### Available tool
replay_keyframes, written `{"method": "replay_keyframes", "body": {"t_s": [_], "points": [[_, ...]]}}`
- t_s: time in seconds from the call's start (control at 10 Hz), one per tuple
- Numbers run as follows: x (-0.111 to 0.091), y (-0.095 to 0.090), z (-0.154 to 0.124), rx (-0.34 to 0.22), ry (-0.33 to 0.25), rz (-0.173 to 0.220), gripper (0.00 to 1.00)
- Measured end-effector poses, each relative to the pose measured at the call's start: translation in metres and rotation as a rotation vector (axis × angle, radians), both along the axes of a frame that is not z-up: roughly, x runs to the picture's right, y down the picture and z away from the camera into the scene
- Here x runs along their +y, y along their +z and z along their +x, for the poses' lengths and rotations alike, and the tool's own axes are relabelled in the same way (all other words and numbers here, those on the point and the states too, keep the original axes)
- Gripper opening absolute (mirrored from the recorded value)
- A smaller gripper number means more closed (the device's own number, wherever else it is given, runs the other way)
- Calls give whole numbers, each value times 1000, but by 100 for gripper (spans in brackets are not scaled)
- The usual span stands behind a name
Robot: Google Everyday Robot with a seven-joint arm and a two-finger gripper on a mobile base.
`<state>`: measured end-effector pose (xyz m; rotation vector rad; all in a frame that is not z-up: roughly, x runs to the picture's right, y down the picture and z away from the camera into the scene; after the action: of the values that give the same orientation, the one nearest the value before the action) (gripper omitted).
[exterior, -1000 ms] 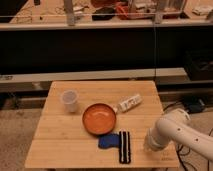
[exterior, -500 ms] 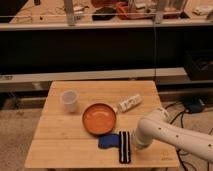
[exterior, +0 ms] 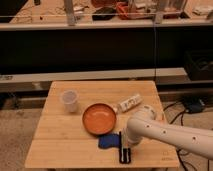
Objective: Push the eraser across the table
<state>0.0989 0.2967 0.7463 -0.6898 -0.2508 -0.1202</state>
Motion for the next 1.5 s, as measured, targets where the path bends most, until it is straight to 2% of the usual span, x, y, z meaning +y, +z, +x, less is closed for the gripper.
{"method": "replay_keyframes", "body": {"t_s": [0.7,1.5], "points": [[-11,13,7,-13,20,14,0],[-12,13,6,-18,15,17,0]]}}
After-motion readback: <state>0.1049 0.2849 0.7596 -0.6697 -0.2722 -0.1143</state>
